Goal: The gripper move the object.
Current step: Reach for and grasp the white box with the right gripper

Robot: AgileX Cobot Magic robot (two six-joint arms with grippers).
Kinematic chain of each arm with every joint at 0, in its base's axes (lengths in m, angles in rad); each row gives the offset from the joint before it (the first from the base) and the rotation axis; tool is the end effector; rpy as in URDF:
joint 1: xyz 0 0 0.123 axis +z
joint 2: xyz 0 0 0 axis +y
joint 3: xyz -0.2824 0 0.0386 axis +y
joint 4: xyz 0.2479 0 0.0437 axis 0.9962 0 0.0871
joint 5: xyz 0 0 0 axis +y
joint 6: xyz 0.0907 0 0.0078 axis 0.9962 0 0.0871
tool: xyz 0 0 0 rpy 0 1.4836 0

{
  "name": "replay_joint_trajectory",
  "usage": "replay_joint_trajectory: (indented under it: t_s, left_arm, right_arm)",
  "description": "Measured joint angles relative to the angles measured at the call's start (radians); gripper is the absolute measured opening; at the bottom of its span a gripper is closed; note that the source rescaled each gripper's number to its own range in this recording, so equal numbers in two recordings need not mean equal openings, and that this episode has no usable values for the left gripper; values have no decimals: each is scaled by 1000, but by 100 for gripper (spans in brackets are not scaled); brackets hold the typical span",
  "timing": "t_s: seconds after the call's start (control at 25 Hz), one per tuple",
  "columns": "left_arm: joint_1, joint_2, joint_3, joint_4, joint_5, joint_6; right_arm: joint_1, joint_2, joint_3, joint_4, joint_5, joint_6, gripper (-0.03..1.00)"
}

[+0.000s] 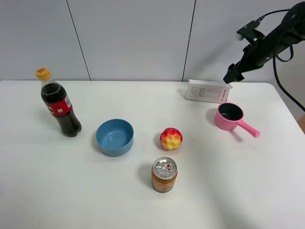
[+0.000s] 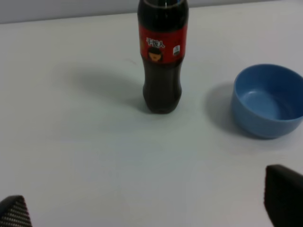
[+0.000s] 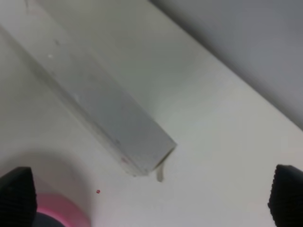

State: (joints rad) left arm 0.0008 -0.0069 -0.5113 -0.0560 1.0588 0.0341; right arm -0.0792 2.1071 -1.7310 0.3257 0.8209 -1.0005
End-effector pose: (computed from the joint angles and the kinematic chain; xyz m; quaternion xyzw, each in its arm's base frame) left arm -0.0072 -0.0045 0.2805 0.0154 0.8475 -0.0187 0.5303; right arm 0.4657 -0.0156 0.2174 -0.3550 0.8963 0.0049 0.2657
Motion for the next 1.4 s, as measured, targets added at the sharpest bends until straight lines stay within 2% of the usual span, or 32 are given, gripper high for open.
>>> replay_joint_trajectory:
  t_s: [0.44, 0.8, 0.88, 1.2, 1.28, 1.4]
  left_arm:
    - [0, 0, 0, 0, 0, 0]
    - [0, 0, 0, 0, 0, 0]
    - [0, 0, 0, 0, 0, 0]
    - [0, 0, 0, 0, 0, 0]
    - [0, 0, 0, 0, 0, 0]
    - [0, 0, 0, 0, 0, 0]
  right_arm:
    - [92, 104, 0, 12, -93, -58, 100]
    - [102, 146, -1, -12, -147, -66, 100]
    - [102, 152, -1, -12, -176, -67, 97]
    - [102, 180, -3, -9, -206, -44, 54]
    - [102, 182, -3, -8, -195, -44, 39]
    - [102, 182, -3, -8, -186, -44, 8]
